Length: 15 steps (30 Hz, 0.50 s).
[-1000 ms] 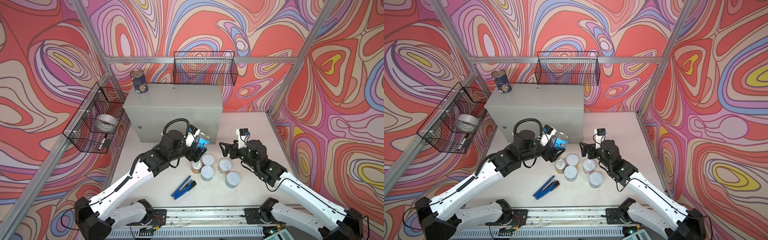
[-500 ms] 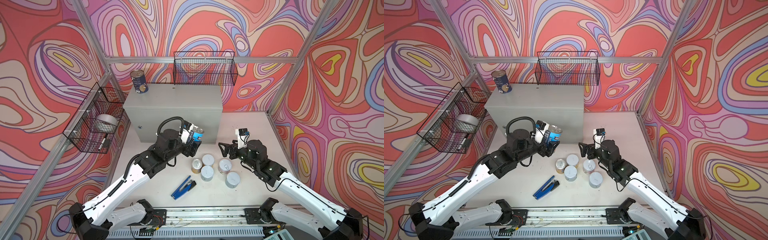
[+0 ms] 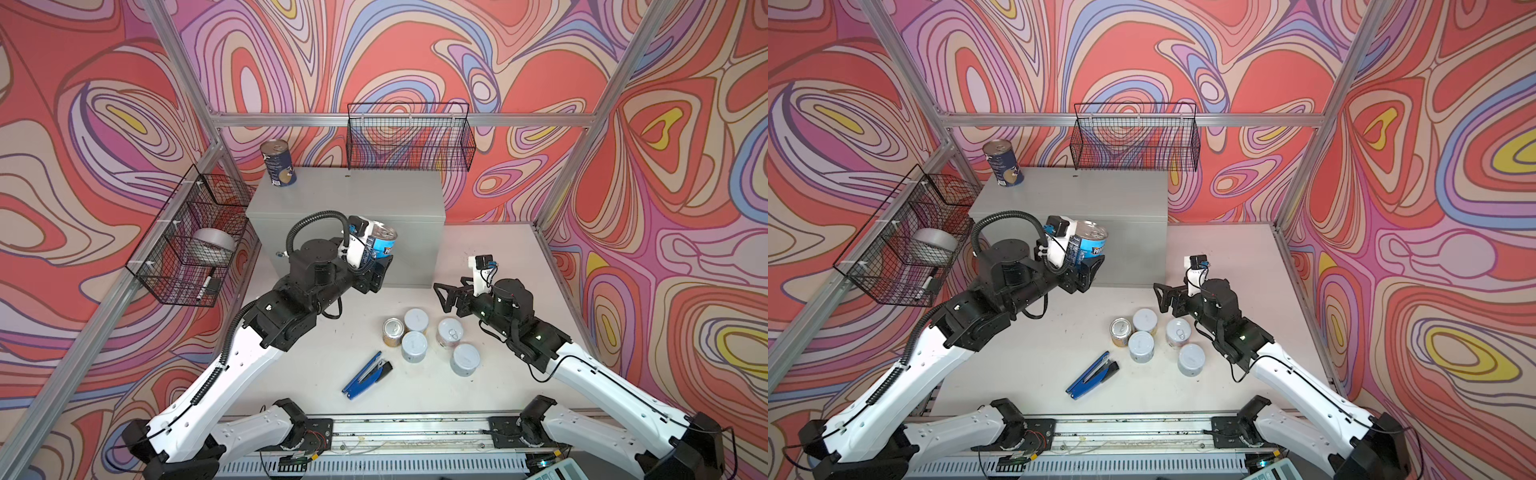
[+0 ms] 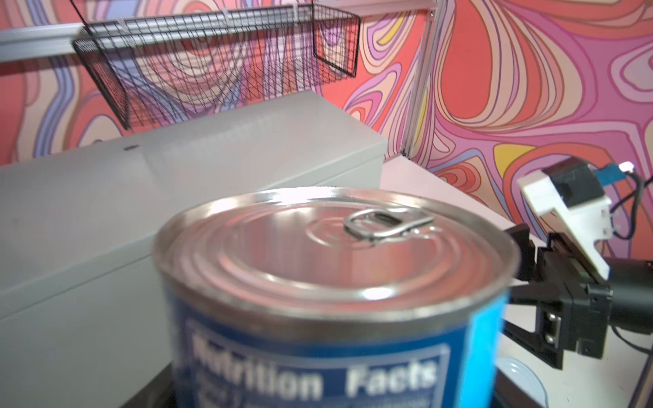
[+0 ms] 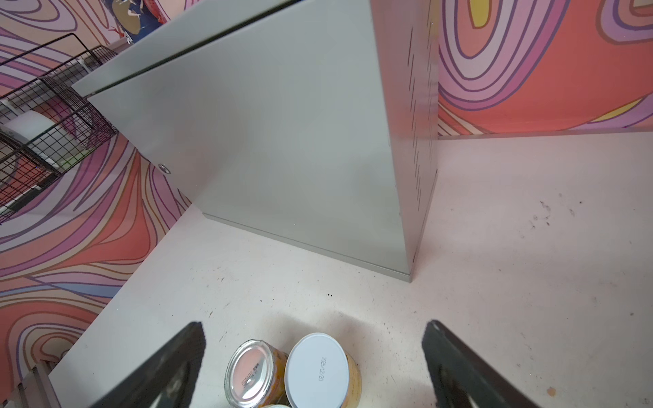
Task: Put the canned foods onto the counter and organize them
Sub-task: 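Lift the blue-labelled can with the left gripper up toward the cabinet top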
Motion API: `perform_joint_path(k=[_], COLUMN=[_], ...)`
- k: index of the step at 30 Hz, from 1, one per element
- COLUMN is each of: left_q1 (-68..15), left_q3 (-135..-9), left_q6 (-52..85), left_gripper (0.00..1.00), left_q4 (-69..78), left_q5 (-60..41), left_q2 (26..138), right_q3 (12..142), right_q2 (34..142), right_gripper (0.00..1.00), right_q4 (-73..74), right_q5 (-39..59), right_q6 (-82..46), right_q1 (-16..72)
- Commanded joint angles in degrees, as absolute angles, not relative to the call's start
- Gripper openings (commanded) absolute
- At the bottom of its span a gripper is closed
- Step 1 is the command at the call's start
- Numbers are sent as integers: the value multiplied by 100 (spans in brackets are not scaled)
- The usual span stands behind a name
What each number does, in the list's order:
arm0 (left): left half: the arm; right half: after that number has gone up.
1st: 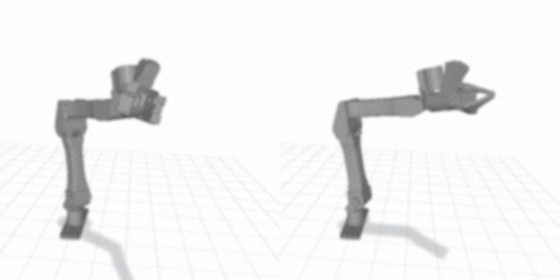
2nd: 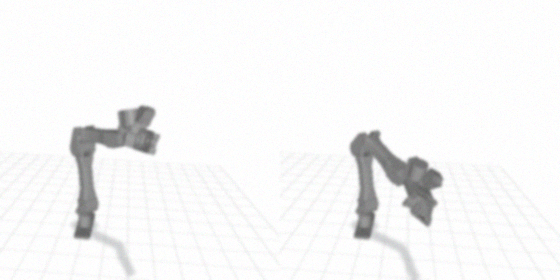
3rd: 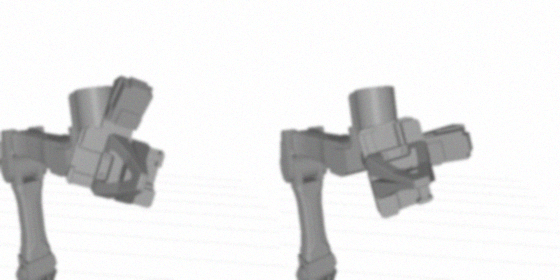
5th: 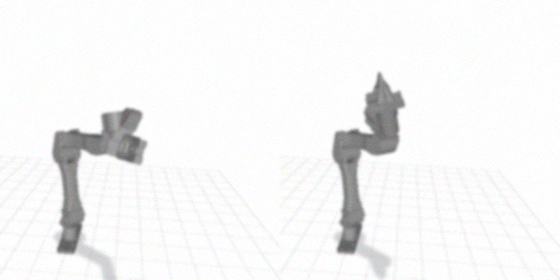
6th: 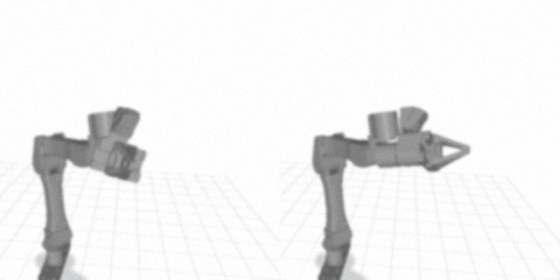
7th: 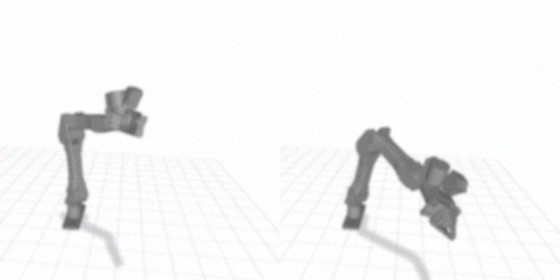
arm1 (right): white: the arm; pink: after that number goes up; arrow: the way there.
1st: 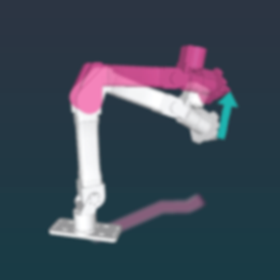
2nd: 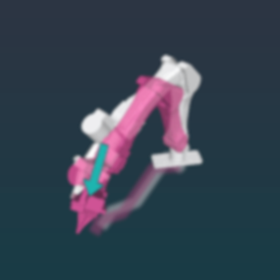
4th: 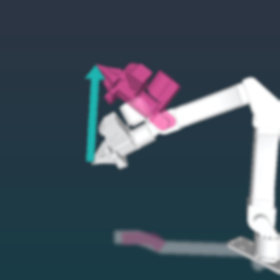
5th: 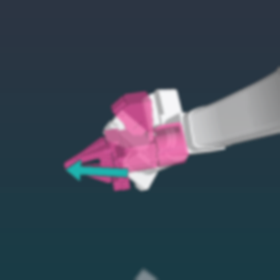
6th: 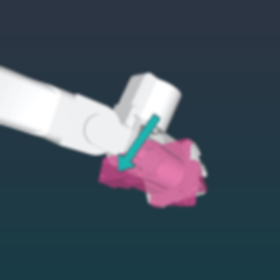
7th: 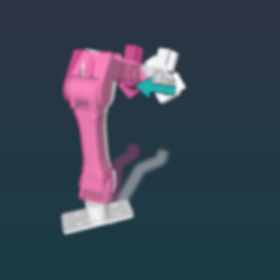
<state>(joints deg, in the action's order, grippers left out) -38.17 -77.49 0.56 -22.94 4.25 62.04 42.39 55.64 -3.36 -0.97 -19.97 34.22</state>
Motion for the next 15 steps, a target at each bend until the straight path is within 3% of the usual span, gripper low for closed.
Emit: perform_joint_path(k=[1,15], left_q1=[-3562,-2508], left_q3=[-8104,-9040], left_q6=[-148,-285], left_gripper=[62,63], left_q4=[-1549,-1646], left_q5=[562,336], left_q2=[6153,6619], right_q3=[4160,4410], right_q2=[5574,5314], right_gripper=[98,98], right_q4=[-161,-652], right_q5=[0,-24], right_q6=[-1912,-1556], right_q1=[3445,3449])
